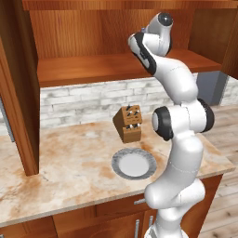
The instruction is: Move the hot dog bun to the plate on the dining table and place the condiment next to that plate. Then navigate to the fridge and take the sausage and place it on the plate as well.
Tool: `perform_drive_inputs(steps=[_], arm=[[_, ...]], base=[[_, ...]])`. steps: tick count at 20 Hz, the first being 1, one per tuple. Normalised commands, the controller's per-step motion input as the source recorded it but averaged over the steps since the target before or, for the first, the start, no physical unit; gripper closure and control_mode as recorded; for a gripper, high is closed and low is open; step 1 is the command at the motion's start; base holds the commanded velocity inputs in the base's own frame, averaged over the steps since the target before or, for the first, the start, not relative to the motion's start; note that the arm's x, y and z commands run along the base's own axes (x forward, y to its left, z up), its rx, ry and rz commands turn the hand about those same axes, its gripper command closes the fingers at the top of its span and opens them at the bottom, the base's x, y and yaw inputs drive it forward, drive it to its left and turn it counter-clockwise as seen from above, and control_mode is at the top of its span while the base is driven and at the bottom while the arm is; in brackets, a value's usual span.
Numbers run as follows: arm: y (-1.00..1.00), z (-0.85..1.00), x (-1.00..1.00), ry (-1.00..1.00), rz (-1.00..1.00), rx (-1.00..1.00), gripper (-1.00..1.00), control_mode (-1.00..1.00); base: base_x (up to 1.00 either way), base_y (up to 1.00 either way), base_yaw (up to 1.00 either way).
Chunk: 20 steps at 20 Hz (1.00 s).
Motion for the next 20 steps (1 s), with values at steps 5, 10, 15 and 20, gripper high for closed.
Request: perform_drive_inputs(steps=[5,10,15,20], arm=[[0.01,-0.1,-0.23,0.01,0.01,0.0,1.0,-1.0],[0.05,-0.15,-1.0,-0.11,0.01,0.0,1.0,-1.0],[0.13,-0.06,-1.0,-0.17,0.02,0.0,1.0,-1.0],[0.14,0.0,-1.0,-0.13,0.03,0.0,1.0,-1.0]], base=[[0.0,0.0,0.0],[0.0,0.0,0.0],[0.0,0.0,0.0],[0.0,0.0,0.0]])
